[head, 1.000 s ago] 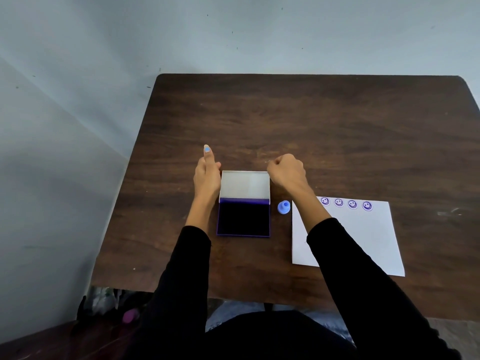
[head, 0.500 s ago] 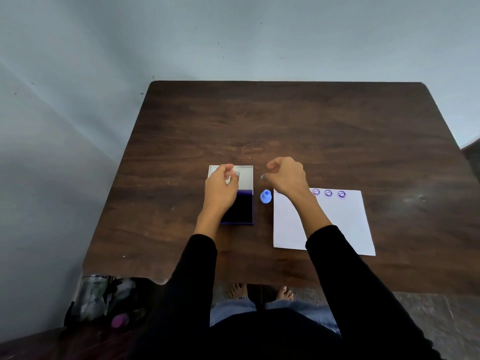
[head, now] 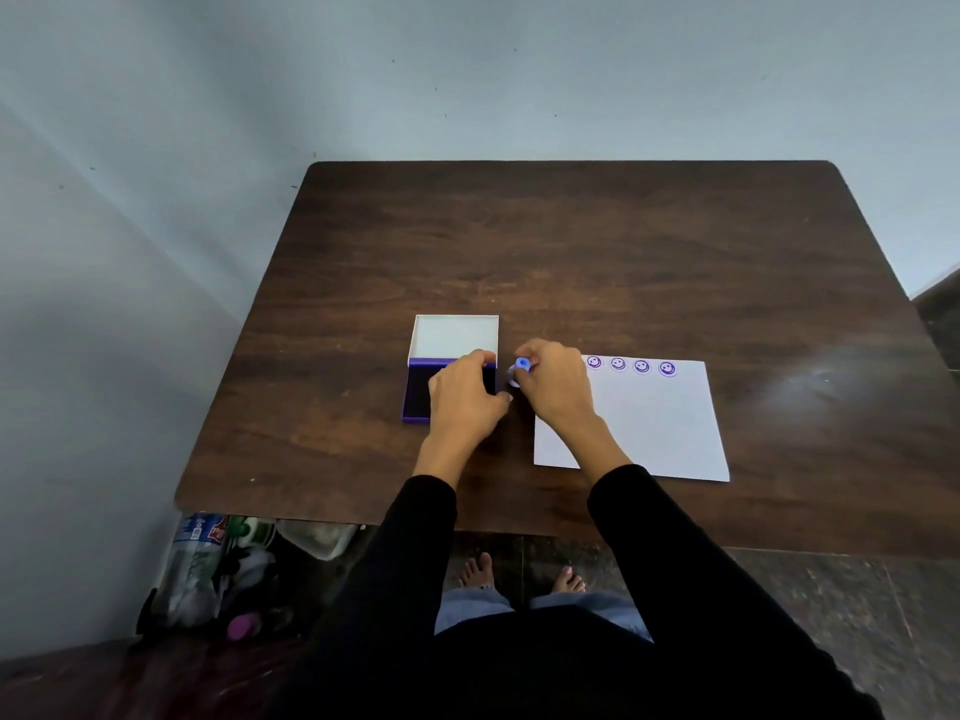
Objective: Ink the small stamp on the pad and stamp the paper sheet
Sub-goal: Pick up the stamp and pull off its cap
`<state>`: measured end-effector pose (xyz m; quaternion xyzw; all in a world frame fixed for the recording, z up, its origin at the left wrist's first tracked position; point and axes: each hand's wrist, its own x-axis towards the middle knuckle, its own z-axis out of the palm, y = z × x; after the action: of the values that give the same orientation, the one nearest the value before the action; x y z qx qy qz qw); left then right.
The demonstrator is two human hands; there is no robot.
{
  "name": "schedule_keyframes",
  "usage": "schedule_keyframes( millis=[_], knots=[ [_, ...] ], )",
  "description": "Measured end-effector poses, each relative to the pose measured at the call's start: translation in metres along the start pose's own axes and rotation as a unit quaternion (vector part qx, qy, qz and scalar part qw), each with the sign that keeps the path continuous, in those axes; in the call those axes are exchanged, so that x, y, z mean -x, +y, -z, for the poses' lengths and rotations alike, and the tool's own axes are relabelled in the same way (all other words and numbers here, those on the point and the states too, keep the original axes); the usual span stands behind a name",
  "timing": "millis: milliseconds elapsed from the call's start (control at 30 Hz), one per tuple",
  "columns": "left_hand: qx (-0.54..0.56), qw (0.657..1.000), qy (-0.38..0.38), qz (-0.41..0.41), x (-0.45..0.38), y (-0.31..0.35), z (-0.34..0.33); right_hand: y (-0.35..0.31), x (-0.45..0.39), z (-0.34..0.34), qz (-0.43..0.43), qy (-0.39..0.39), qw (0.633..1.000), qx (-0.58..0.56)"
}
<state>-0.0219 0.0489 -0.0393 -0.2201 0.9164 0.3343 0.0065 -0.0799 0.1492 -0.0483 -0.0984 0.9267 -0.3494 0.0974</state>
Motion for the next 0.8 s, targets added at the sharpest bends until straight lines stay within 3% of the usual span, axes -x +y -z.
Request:
schedule_keyframes(
  millis=[167,333,633,800],
  knots=[
    [0.047,0.998,0.044,-0.002,0.004,0.006,-0.007,-0.004,-0.002,0.009,-0.050,0.023,0.984,-0.170],
    [0.088,0.993,0.081,0.013,0.001,0.009,-0.009,-0.005,-0.003,0.013,-0.097,0.019,0.967,-0.233],
    [-0.007,0.994,0.107,0.001,-0.004,0.008,-0.015,-0.004,-0.003,0.021,-0.126,0.011,0.961,-0.248],
    [-0.005,0.995,0.098,-0.004,-0.005,0.007,-0.018,-0.001,-0.005,0.020,-0.126,0.016,0.967,-0.220]
  ],
)
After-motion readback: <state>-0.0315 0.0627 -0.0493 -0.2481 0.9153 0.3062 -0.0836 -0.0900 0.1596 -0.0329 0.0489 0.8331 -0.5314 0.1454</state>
